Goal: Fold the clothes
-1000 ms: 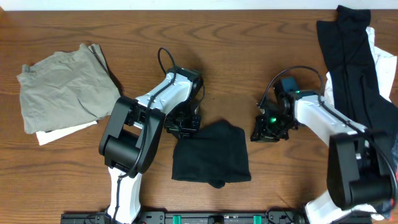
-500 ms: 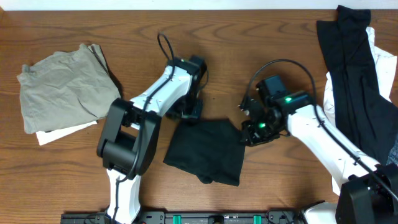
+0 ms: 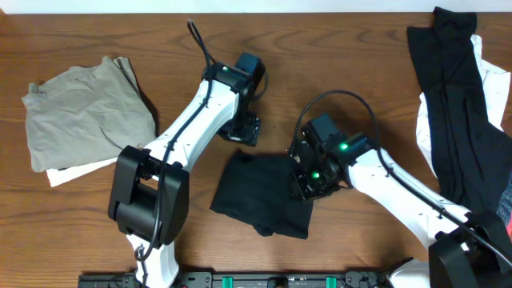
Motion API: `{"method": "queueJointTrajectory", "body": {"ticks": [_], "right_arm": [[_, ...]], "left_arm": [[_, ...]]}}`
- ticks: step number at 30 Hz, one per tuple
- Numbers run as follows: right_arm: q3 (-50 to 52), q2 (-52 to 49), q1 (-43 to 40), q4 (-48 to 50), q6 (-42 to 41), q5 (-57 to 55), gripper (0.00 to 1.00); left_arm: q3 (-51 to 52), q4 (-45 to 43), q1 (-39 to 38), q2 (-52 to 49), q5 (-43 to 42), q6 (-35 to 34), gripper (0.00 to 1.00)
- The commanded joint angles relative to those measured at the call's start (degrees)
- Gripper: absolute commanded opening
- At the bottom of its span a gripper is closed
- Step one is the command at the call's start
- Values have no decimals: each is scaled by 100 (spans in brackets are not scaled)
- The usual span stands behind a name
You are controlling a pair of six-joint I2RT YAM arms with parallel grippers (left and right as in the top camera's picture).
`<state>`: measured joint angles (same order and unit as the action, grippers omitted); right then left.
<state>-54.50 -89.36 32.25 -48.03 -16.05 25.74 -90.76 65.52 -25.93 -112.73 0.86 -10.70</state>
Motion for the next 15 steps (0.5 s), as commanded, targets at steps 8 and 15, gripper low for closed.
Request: {"method": "queueJointTrajectory", "body": {"ticks": [8,15], "right_arm": [[789,11,120,817,-643,-48,18],[964,-125,120,1672,-769,-549,21]], "left_arm": [[1099,-90,26,-35,109,-621,70],[1788,-243,24,-35,-791,-874,70]]}}
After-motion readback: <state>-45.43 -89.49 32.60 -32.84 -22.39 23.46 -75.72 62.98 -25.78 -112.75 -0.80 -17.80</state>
